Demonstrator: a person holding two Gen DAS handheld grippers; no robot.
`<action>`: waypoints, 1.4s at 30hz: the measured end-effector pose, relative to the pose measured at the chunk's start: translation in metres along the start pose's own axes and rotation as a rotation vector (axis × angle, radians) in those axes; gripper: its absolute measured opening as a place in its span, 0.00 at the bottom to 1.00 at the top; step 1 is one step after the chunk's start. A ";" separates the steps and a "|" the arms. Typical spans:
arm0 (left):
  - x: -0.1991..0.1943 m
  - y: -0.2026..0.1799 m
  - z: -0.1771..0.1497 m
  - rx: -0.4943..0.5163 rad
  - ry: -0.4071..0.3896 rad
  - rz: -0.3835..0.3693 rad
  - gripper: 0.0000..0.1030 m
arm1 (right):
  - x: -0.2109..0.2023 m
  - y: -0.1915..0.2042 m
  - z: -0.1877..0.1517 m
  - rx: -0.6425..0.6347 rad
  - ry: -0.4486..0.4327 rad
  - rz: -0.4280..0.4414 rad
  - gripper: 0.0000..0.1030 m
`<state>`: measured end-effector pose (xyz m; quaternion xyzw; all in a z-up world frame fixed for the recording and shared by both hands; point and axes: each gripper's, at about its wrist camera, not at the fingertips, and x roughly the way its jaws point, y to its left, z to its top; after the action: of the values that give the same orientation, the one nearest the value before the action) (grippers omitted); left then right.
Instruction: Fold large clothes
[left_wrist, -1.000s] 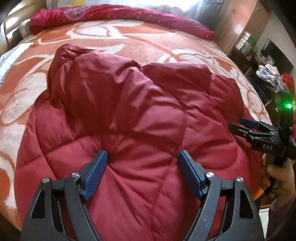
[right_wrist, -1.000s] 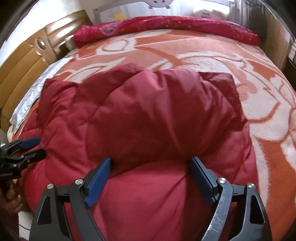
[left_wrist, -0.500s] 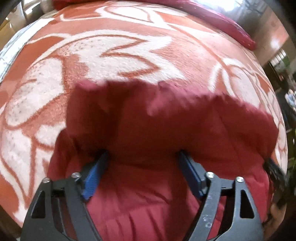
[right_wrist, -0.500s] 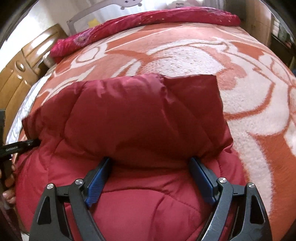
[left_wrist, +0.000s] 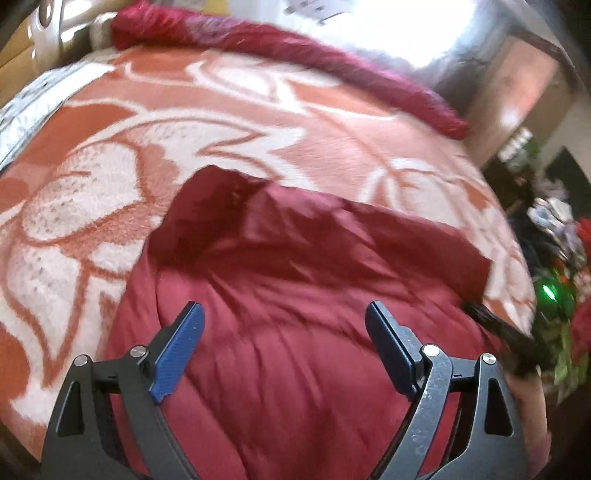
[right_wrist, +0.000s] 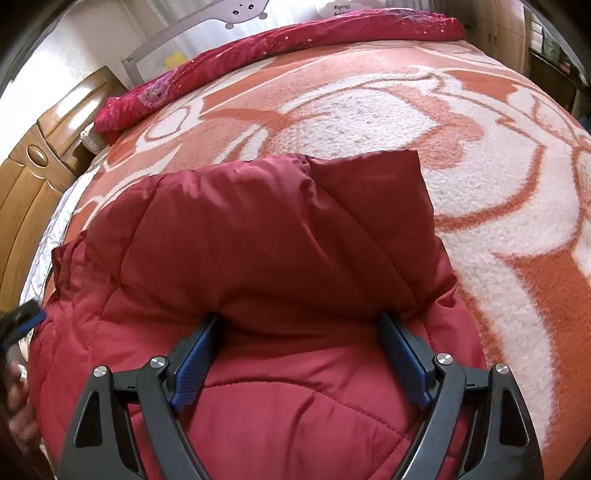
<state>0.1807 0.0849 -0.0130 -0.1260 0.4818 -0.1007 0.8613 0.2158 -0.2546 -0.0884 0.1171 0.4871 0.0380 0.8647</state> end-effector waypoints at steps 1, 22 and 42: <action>-0.007 -0.004 -0.005 0.012 -0.007 -0.018 0.87 | -0.002 0.000 0.000 0.002 -0.010 0.006 0.84; -0.044 -0.040 -0.093 0.160 -0.004 -0.060 0.87 | -0.119 0.048 -0.092 -0.204 -0.189 0.005 0.85; -0.007 -0.044 -0.112 0.219 0.003 0.072 0.90 | -0.069 0.037 -0.136 -0.217 -0.092 -0.049 0.98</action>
<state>0.0791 0.0323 -0.0498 -0.0135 0.4735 -0.1217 0.8723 0.0656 -0.2090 -0.0897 0.0124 0.4426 0.0637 0.8944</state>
